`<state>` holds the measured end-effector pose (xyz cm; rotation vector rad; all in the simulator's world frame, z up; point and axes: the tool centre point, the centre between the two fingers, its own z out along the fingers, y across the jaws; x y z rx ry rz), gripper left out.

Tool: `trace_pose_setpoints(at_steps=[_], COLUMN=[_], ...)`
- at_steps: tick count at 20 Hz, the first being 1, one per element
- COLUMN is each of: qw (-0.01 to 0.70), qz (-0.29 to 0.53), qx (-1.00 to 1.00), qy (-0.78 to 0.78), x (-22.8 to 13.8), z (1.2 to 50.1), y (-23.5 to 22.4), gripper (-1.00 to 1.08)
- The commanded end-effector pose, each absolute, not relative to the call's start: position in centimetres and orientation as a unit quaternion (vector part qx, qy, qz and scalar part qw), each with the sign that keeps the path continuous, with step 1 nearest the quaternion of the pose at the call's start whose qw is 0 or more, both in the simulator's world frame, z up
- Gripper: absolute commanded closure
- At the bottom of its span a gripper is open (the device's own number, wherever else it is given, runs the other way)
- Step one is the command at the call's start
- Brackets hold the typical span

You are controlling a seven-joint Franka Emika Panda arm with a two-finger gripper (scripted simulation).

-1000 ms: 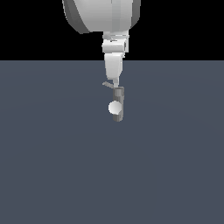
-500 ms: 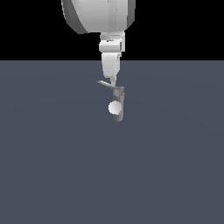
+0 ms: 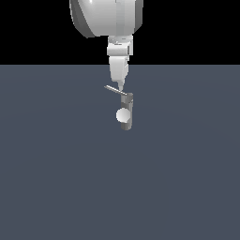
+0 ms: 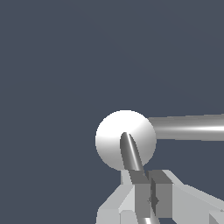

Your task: Turn on the faucet by rotating a designated handle.

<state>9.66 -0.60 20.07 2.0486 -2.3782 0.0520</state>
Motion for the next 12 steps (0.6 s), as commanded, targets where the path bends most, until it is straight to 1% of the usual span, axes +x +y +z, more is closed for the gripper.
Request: trace_pose_setpoints(at_steps=[1,12], qw=[0.0,0.0], qz=[0.009,0.003], qx=[0.666,0.676], qy=[-0.746,-0.736], x=[10.2,12.7], z=[19.2,18.5], y=[1.9,4.1], gripper=[1.08,1.08])
